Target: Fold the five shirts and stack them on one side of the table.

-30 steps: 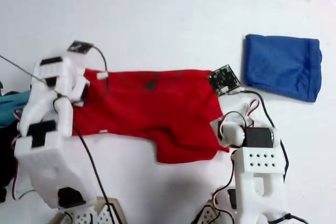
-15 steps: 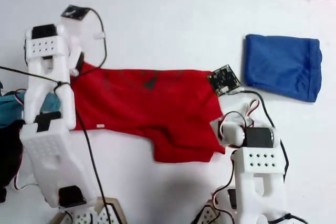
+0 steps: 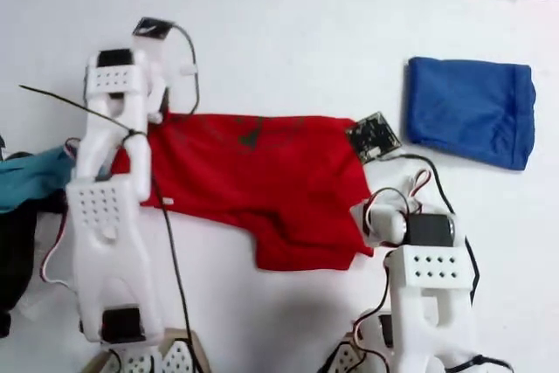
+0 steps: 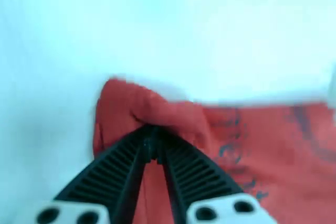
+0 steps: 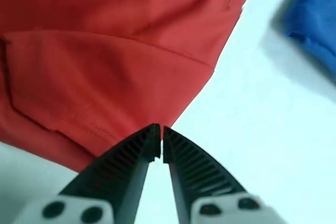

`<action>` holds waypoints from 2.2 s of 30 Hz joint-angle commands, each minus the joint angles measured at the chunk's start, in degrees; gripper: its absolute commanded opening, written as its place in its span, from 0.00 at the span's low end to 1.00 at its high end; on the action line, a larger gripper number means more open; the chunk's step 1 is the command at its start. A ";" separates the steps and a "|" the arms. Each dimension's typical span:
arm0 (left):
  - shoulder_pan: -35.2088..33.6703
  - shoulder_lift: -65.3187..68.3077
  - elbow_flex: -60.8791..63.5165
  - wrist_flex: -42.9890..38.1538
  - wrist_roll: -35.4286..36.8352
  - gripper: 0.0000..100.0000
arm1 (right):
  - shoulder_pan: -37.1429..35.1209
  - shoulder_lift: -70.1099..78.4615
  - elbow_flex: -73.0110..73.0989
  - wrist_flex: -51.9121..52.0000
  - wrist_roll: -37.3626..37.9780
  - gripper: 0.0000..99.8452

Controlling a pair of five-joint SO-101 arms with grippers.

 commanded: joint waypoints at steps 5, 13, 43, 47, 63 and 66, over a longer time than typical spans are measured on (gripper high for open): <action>5.01 2.37 -14.73 4.31 3.69 0.03 | 0.13 -1.98 4.66 -4.09 0.09 0.02; 2.46 2.37 -24.13 21.89 3.34 0.03 | -0.04 -1.98 4.48 -1.01 4.22 0.10; -3.60 -41.49 62.02 -14.59 0.09 0.03 | -24.48 0.75 4.84 2.86 8.44 0.11; -6.07 -41.49 66.33 -17.67 0.00 0.03 | -24.48 8.22 4.48 -0.66 8.44 0.17; -7.74 -41.67 71.52 -24.35 0.00 0.03 | -24.22 18.33 1.85 -9.54 8.44 0.02; -7.74 -41.58 71.60 -24.35 0.00 0.03 | -24.22 18.33 -1.32 -7.25 8.44 0.02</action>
